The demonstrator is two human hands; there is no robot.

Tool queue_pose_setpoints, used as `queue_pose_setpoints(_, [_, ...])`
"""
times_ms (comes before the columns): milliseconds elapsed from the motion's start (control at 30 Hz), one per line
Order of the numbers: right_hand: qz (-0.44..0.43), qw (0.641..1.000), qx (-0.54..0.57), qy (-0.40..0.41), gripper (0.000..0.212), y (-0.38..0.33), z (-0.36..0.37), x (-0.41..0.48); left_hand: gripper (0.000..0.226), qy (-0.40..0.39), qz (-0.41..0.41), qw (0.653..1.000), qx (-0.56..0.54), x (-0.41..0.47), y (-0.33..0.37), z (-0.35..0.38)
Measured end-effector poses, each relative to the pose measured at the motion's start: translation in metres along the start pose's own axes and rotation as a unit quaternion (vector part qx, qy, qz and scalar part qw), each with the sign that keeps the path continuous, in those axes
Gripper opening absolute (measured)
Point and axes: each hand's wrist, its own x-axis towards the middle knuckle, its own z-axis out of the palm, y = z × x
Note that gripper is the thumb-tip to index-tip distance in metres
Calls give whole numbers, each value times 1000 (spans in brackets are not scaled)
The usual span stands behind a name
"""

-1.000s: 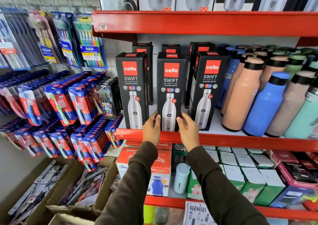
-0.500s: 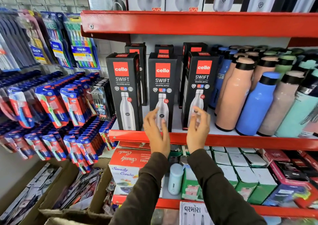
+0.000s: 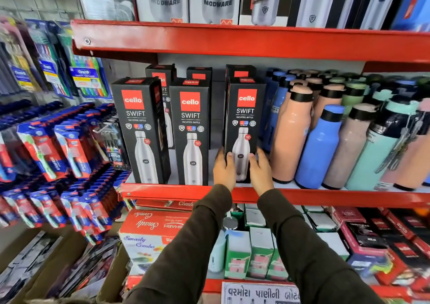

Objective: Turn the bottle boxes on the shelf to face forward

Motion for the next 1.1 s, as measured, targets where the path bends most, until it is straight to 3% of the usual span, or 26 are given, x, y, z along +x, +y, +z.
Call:
queue_pose_setpoints(333, [-9, 1000, -4, -23, 49, 7, -11, -6, 45, 39, -9, 999, 33, -4, -10, -3])
queue_pose_setpoints(633, [-39, 999, 2, -25, 47, 8, -20, -34, 47, 38, 21, 999, 23, -29, -15, -13])
queue_pose_setpoints(933, [-31, 999, -20, -37, 45, 1, -23, -40, 50, 17, 0, 999, 37, -35, -5, -18])
queue_pose_setpoints(1000, [-36, 999, -16, -26, 44, -4, -27, -43, 57, 21, 12, 998, 56, -44, 2, -17])
queue_pose_setpoints(1100, [-76, 996, 30, 37, 39, -24, -41, -47, 61, 56, 117, 989, 69, -59, 14, -12])
